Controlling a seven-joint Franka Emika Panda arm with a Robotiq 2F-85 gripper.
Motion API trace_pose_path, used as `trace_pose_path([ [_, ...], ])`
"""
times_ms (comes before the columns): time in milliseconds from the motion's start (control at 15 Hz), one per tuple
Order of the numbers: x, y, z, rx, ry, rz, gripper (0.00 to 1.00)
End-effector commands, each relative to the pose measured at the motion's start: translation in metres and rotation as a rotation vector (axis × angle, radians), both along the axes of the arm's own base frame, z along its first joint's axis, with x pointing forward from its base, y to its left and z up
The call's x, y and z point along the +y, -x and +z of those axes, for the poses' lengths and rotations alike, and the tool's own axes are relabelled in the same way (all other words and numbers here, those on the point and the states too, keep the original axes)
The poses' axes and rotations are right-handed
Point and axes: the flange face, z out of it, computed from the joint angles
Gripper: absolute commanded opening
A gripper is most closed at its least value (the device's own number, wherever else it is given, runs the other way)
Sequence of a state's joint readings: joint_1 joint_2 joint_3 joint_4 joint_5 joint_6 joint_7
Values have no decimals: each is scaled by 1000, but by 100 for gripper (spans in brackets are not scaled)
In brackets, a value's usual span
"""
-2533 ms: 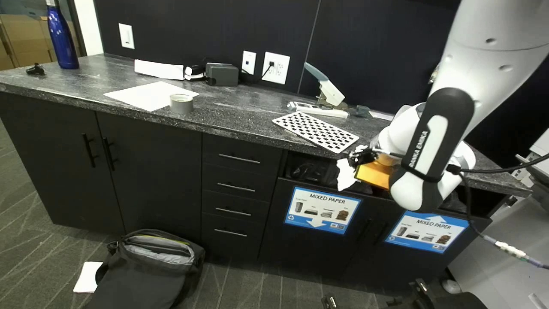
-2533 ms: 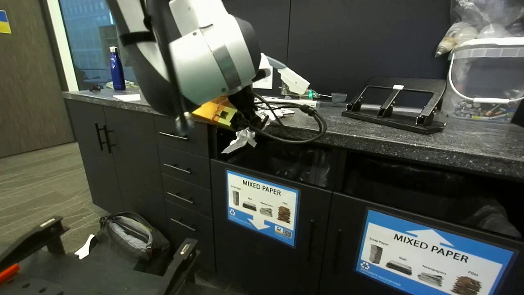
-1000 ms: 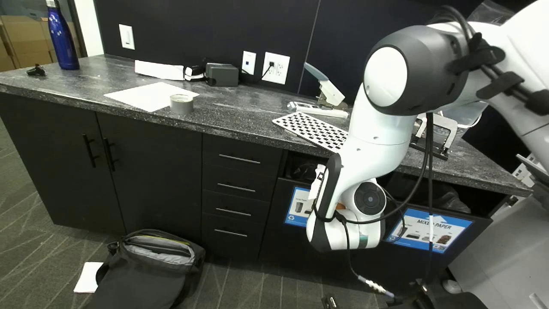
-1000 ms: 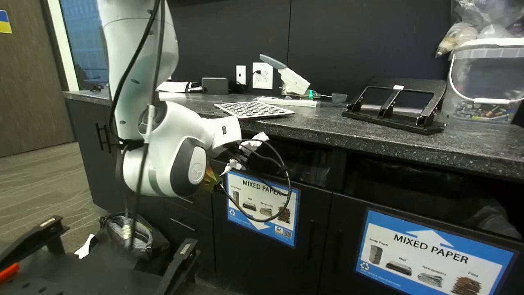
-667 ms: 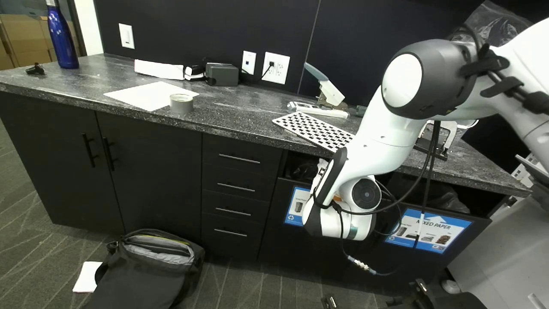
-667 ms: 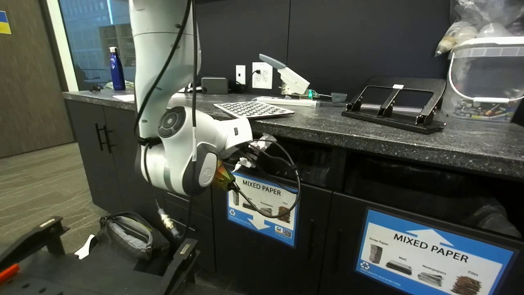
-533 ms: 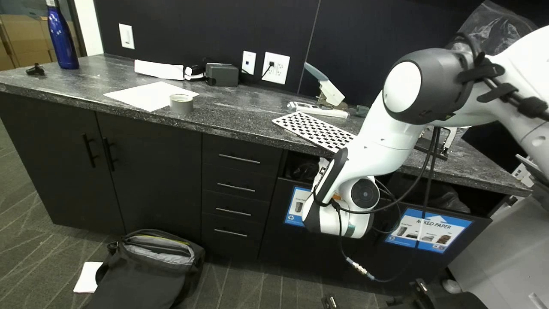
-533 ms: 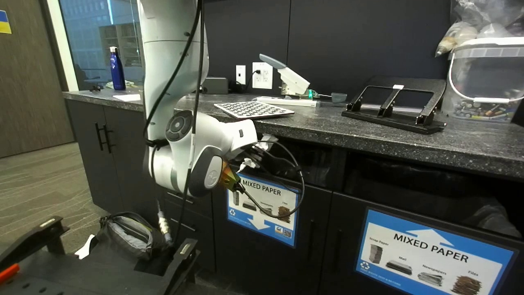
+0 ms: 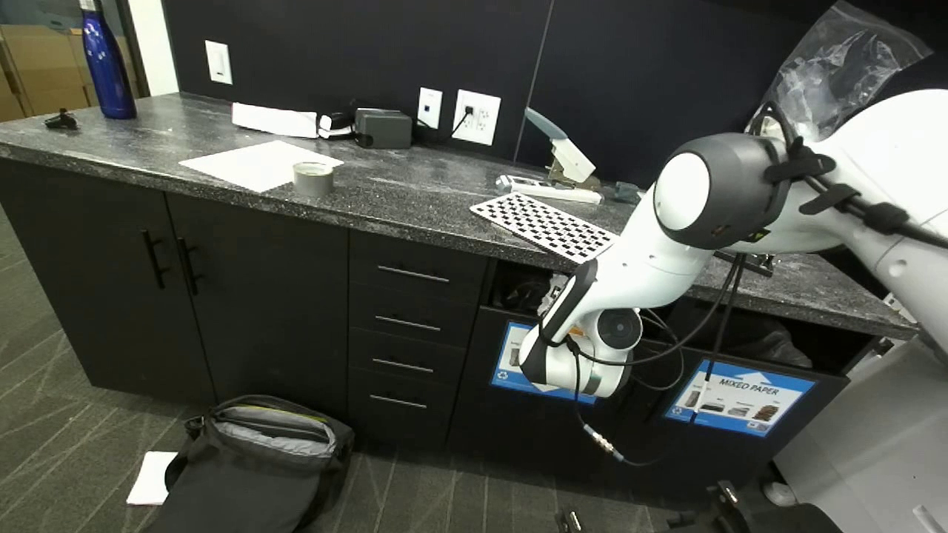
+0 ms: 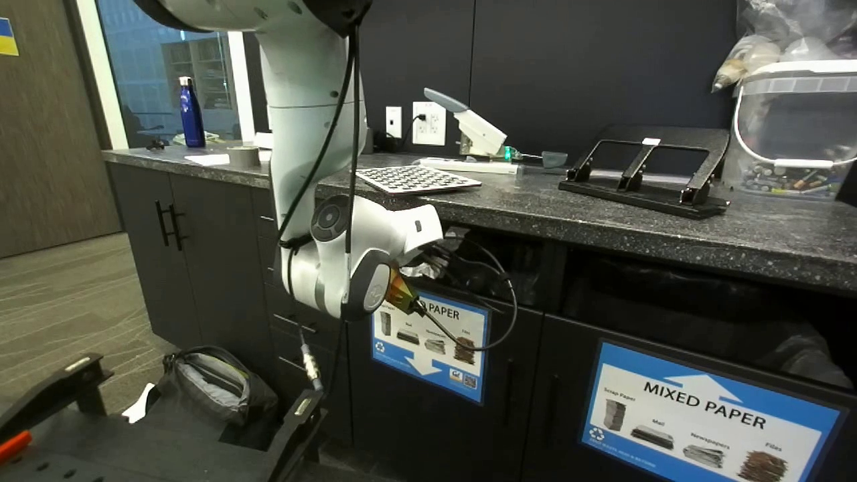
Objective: Put all the white pieces of paper in the left bin
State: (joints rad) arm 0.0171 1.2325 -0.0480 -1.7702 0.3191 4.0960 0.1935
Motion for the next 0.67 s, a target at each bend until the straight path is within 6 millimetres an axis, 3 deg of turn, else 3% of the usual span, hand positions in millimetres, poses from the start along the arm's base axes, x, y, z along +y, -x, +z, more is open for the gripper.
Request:
trace_pose_path([
  [0,-6,-18,-1,24,3,3,48],
  [467,6,-9,10,44,12,26,100],
  [600,14,1,21,72,32,35,100],
])
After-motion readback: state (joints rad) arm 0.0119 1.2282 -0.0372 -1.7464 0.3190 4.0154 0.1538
